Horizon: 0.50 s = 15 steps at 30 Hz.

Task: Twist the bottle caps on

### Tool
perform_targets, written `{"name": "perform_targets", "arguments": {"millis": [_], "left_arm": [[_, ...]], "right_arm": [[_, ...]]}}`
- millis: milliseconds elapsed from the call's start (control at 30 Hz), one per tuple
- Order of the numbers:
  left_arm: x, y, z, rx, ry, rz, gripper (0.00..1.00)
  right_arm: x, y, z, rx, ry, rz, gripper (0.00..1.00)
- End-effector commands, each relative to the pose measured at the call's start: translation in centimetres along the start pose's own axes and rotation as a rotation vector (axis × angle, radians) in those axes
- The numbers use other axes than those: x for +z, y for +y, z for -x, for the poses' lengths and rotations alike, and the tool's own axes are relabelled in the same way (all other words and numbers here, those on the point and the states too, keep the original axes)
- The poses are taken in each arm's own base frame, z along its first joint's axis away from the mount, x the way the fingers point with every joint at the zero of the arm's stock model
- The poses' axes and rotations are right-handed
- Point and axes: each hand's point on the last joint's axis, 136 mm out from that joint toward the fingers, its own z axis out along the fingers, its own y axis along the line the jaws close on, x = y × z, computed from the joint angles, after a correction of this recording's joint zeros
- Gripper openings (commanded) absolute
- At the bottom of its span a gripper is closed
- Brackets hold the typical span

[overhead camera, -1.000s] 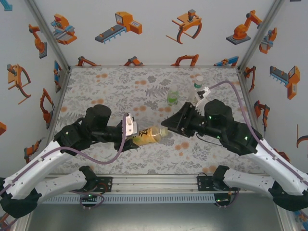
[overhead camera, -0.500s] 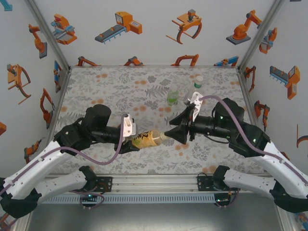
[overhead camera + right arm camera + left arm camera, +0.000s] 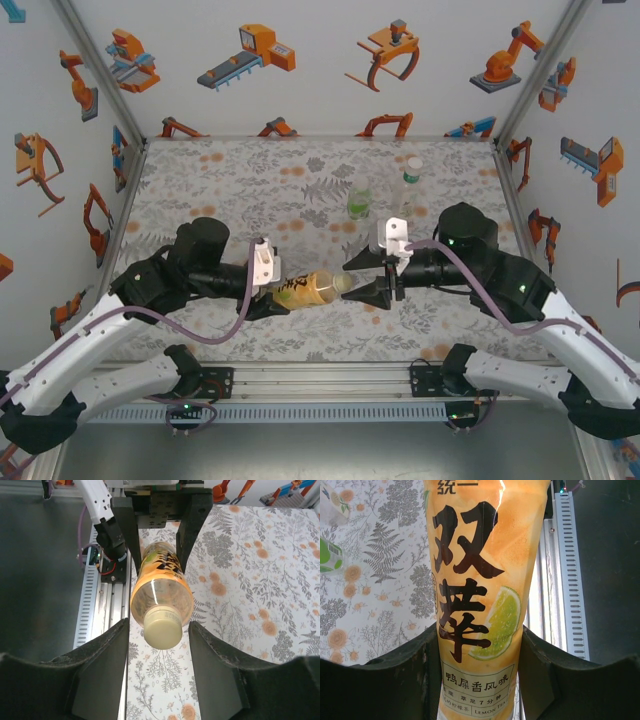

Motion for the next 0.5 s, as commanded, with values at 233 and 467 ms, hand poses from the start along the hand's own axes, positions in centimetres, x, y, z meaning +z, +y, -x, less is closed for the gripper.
{"name": "perform_targets", "arguments": {"millis": [233, 467], "left_arm": [[-1.0, -0.6, 1.8, 0.029, -0.057, -0.011, 0.0], [-0.9, -0.1, 1.7, 0.03, -0.047, 0.01, 0.0]], "right_arm": [[0.0, 0.1, 0.0, -0.027, -0.015, 0.004, 0.32], [-0.1, -3.5, -0.3, 0.226, -0.05, -0.206, 0.02]]}}
